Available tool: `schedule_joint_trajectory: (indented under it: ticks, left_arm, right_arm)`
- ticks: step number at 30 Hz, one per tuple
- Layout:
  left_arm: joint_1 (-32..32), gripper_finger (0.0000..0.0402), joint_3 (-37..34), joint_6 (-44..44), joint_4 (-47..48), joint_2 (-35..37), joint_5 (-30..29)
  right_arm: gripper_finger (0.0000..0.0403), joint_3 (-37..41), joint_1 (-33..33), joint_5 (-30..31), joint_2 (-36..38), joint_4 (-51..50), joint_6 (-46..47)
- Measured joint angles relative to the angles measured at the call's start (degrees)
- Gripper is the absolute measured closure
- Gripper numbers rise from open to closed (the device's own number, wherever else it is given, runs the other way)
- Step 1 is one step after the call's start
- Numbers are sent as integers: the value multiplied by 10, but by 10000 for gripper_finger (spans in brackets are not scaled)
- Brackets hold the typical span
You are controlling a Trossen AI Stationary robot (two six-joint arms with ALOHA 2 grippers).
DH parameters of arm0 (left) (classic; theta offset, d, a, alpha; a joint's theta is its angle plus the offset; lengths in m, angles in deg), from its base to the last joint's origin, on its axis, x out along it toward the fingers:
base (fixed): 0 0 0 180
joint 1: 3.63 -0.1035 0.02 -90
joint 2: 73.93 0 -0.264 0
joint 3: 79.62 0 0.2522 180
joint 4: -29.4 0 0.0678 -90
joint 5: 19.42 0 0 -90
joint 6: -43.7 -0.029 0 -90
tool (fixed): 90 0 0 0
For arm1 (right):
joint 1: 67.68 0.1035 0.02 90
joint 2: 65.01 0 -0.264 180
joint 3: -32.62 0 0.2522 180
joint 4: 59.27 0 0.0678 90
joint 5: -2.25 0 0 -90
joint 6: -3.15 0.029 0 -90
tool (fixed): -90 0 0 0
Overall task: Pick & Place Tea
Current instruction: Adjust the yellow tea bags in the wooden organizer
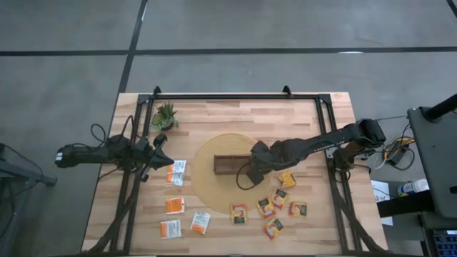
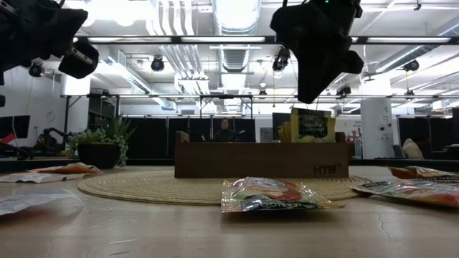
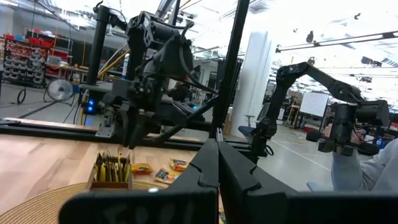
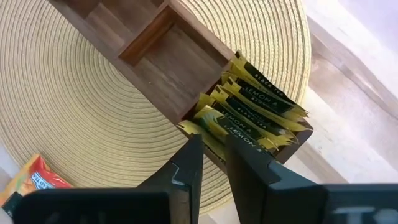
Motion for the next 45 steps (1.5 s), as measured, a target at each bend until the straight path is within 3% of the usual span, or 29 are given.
schedule_joint_trajectory:
  ticks: [23,31,45]
  left_arm:
    - [0,402,0,0,0,0,0]
    - [0,402,0,0,0,0,0]
    - [0,402,0,0,0,0,0]
  right_arm:
    - [335,8,-9,30,-2,0,39]
    - [335,21,-10,-3,-13,2,56]
    - [335,31,-29,-5,-14,48,32]
